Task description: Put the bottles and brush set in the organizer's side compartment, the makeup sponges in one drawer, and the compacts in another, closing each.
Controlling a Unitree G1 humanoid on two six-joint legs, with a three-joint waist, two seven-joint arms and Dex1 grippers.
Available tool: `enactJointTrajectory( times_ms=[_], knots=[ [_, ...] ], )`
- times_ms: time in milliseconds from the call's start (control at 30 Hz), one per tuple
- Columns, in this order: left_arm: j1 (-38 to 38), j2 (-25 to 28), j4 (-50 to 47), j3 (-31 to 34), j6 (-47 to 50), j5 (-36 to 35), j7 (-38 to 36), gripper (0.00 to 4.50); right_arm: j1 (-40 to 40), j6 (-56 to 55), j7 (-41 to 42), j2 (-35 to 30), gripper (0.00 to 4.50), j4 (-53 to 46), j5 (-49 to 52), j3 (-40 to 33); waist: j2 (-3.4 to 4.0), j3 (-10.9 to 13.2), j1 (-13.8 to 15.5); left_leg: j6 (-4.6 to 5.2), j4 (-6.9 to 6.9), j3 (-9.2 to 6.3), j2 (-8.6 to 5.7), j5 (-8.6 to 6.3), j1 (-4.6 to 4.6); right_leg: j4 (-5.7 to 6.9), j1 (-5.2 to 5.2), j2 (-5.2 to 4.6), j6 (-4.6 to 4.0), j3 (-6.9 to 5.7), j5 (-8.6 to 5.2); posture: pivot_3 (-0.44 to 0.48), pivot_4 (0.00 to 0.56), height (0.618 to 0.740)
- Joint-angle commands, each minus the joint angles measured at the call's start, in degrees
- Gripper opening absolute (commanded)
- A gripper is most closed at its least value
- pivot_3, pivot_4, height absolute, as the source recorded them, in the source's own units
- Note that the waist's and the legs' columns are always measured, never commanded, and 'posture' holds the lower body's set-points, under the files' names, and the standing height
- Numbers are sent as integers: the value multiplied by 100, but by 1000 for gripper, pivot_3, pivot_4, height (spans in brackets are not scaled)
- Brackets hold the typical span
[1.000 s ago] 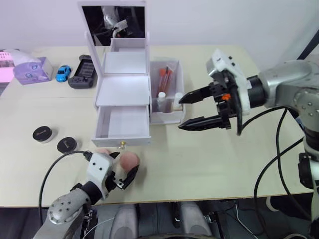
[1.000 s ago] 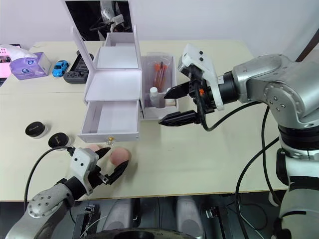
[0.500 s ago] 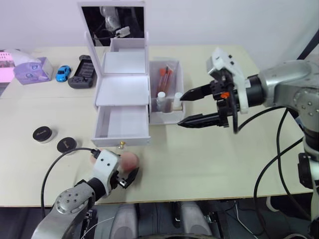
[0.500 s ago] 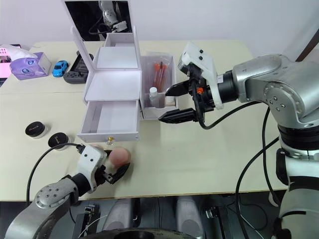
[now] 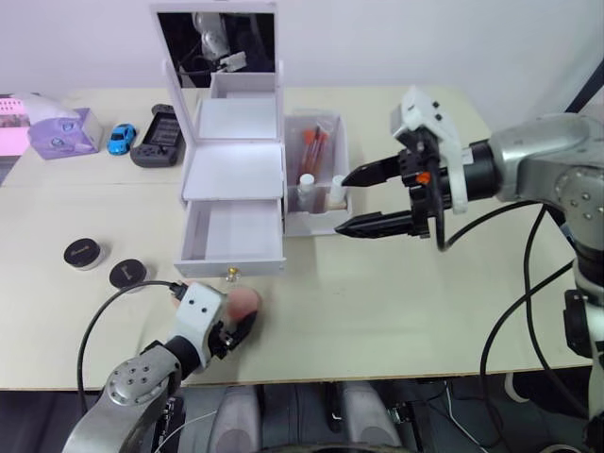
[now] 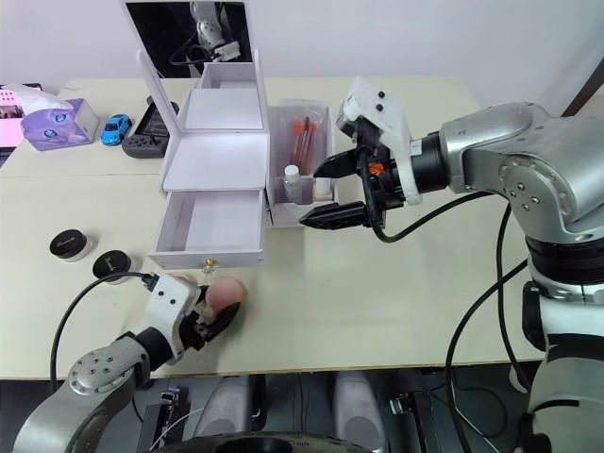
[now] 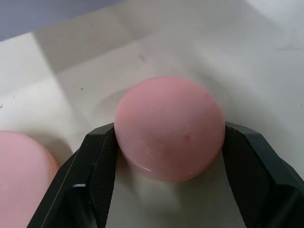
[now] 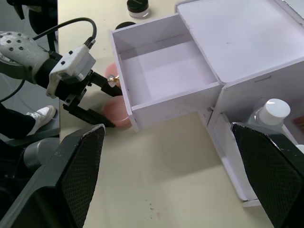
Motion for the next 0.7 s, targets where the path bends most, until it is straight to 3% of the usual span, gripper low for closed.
enactJointTrajectory(
  times_ms=[33, 200, 333, 533, 700],
  knots=[
    [31, 81, 61, -16, -146, 103, -17, 2691, -172, -135, -76, -6, 4500, 28, -53, -194, 0, 0, 1, 0, 0, 0, 0, 0, 0, 0, 0, 0, 0, 0, 0, 0, 150, 729],
    [165, 502, -92, 329, -487, -199, -652, 2691, -156, -212, -39, -11, 4500, 33, -70, -165, 0, 0, -19, 0, -2, -1, 0, 0, 0, 0, -3, 0, 3, 0, -2, 0, 150, 729],
    [575, 1064, -302, 859, -1262, -667, -1767, 2691, -102, -399, 91, -43, 4500, 43, -111, -125, 2, 1, -22, 0, -10, 1, 1, -1, -2, -1, -12, -1, -2, 0, 1, 0, 150, 729],
    [1480, 1934, -597, 2580, -1809, -2202, -3819, 2691, -100, -836, 301, 60, 4500, 203, -290, 26, 8, 6, -31, 0, -11, 8, 2, -6, -7, -12, -22, -7, -4, -1, 1, 0, 150, 729],
    [1095, 2972, -281, 4687, -924, -4426, -4356, 2691, -95, -1104, 412, 104, 4500, 326, -477, 120, 16, 12, -14, -10, -8, 2, 4, -12, -8, -31, -41, -7, 6, -7, -5, 0, 150, 729]
  ],
)
